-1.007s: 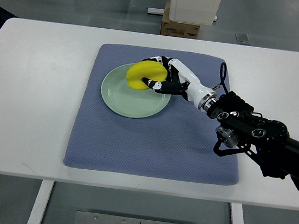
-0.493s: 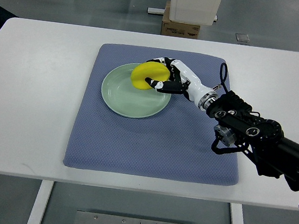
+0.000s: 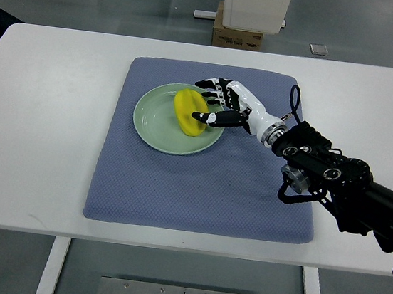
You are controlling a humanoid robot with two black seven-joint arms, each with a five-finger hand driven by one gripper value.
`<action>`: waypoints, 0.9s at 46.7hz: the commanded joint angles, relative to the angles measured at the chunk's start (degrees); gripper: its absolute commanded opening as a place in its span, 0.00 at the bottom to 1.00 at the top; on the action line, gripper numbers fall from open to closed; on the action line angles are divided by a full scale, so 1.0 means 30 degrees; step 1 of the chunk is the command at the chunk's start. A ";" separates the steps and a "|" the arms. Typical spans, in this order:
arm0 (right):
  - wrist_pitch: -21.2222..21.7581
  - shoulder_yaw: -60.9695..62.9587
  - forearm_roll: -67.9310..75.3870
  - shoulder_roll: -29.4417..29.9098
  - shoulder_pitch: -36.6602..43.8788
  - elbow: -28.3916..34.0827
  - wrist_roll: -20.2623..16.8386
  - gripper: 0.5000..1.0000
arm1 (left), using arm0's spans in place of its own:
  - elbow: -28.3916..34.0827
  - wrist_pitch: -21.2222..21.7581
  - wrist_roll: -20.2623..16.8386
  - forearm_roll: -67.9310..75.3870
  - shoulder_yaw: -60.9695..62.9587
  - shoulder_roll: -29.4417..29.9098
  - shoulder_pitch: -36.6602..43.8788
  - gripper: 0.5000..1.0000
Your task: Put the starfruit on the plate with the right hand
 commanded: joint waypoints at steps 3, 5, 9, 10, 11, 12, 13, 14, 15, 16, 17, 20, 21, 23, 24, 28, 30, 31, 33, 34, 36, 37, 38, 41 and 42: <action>-0.0002 0.0028 0.0002 0.0000 -0.0059 0.0001 -0.0001 0.71 | 0.0007 -0.0003 0.0001 0.0000 0.0000 0.0000 0.0000 1.00; -0.0002 0.0028 0.0002 0.0000 -0.0030 -0.0028 -0.0001 0.72 | -0.0022 -0.0003 0.0001 0.0000 0.0000 0.0000 0.0000 1.00; -0.0031 0.0058 0.0031 0.0000 0.0029 -0.0115 -0.0001 0.73 | -0.0022 -0.0003 0.0001 0.0000 0.0000 0.0000 0.0000 1.00; -0.0031 0.0058 0.0031 0.0000 0.0029 -0.0174 -0.0001 0.73 | 0.0007 0.0026 0.0001 0.0000 0.0000 0.0000 0.0000 1.00; -0.0031 0.0116 0.0031 0.0000 0.0029 -0.0232 -0.0001 0.73 | 0.0007 -0.0003 0.0001 0.0000 0.0000 0.0000 0.0000 1.00; -0.0031 0.0232 0.0060 0.0000 0.0029 -0.0262 -0.0001 0.73 | 0.0007 -0.0003 0.0001 0.0000 0.0000 0.0000 0.0000 1.00; -0.0031 0.0408 0.0147 0.0000 0.0029 -0.0262 -0.0001 0.75 | -0.0022 -0.0003 0.0030 0.0000 0.0000 0.0000 0.0000 1.00; -0.0002 0.0699 0.0235 0.0000 0.0000 -0.0262 -0.0001 0.76 | -0.0022 -0.0003 0.0001 0.0000 0.0000 0.0000 0.0000 1.00; -0.0002 0.1021 0.0323 0.0000 -0.0029 -0.0233 -0.0001 0.79 | 0.0007 -0.0003 0.0001 0.0000 0.0000 0.0000 0.0000 1.00; 0.0027 0.1315 0.0382 0.0000 -0.0029 -0.0233 -0.0001 0.81 | 0.0007 -0.0003 0.0001 0.0000 0.0000 0.0000 0.0000 1.00; 0.0027 0.1607 0.0440 0.0000 -0.0058 -0.0262 -0.0001 0.83 | 0.0007 -0.0003 0.0001 0.0000 0.0000 0.0000 0.0000 1.00; 0.0086 0.2107 0.0470 0.0000 -0.0234 -0.0233 -0.0001 0.89 | -0.0022 0.0026 0.0001 0.0000 0.0000 0.0000 0.0000 1.00; 0.0086 0.2195 0.0470 0.0000 -0.0293 -0.0262 -0.0001 0.91 | 0.0007 -0.0003 0.0001 0.0000 0.0000 0.0000 0.0000 1.00; 0.0086 0.2313 0.0470 0.0000 -0.0322 -0.0262 -0.0001 0.97 | 0.0007 -0.0003 0.0001 0.0000 0.0000 0.0000 0.0000 1.00; 0.0086 0.2372 0.0499 0.0000 -0.0322 -0.0291 -0.0001 0.97 | 0.0007 -0.0003 0.0001 0.0000 0.0000 0.0000 0.0000 1.00; 0.0086 0.2869 0.0529 -0.0205 -0.0381 -0.0292 0.0029 1.00 | -0.0022 -0.0003 0.0001 0.0000 0.0000 0.0000 0.0000 1.00; 0.0144 0.3249 0.0529 -0.0409 -0.0439 -0.0292 0.0029 1.00 | 0.0007 -0.0003 0.0001 0.0000 0.0000 0.0000 0.0000 1.00; 0.0145 0.3454 0.0529 -0.0527 -0.0498 -0.0292 0.0029 1.00 | -0.0022 -0.0003 0.0030 0.0000 0.0000 0.0000 0.0000 1.00; 0.0145 0.3923 0.0558 -0.0790 -0.0615 -0.0292 0.0000 1.00 | 0.0007 -0.0003 0.0001 0.0000 0.0000 0.0000 0.0000 1.00; 0.0145 0.4186 0.0558 -0.0878 -0.0673 -0.0263 -0.0001 1.00 | -0.0022 -0.0003 0.0001 0.0000 0.0000 0.0000 0.0000 1.00; 0.0174 0.4655 0.0558 -0.0996 -0.0761 -0.0291 -0.0001 1.00 | 0.0007 -0.0003 0.0001 0.0000 0.0000 0.0000 0.0000 1.00; 0.0174 0.4889 0.0558 -0.1055 -0.0820 -0.0292 -0.0001 1.00 | 0.0007 -0.0003 0.0001 0.0000 0.0000 0.0000 0.0000 1.00; 0.0174 0.5037 0.0558 -0.1055 -0.0849 -0.0292 -0.0001 1.00 | 0.0007 -0.0003 0.0001 0.0000 0.0000 0.0000 0.0000 1.00; 0.0116 0.5214 0.0529 -0.1172 -0.0908 -0.0292 -0.0001 1.00 | 0.0007 0.0026 0.0001 0.0000 0.0000 0.0000 0.0000 1.00; 0.0115 0.5214 0.0529 -0.1288 -0.0937 -0.0292 0.0028 1.00 | 0.0007 -0.0003 0.0001 0.0000 0.0000 0.0000 0.0000 1.00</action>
